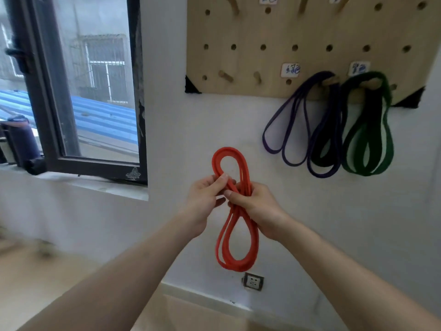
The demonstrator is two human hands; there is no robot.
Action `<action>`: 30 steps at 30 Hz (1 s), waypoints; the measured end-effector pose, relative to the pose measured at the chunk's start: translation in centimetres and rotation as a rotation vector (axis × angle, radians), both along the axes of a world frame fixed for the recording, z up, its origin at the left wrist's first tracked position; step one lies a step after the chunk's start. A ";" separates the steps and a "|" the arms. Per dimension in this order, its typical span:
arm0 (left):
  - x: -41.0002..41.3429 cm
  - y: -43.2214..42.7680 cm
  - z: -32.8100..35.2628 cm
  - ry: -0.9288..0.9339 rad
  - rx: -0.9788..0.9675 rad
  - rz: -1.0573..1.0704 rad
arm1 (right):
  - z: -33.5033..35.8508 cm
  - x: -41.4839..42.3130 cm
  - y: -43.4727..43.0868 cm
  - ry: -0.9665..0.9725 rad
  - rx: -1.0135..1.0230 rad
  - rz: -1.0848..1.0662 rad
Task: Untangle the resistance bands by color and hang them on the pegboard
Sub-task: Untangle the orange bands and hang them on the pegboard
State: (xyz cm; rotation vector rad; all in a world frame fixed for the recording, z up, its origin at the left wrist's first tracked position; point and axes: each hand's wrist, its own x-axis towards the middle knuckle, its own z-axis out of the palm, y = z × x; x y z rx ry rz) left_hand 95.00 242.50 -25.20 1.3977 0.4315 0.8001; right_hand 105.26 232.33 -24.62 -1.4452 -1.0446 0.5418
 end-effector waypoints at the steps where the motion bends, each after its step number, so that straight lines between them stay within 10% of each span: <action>1: 0.6 0.3 1.4 -0.005 0.022 0.001 | 1.4 0.6 0.3 -0.022 0.003 -0.013; 30: 15.1 8.8 17.2 -0.072 0.283 0.142 | 16.0 14.5 8.0 -0.207 0.112 -0.194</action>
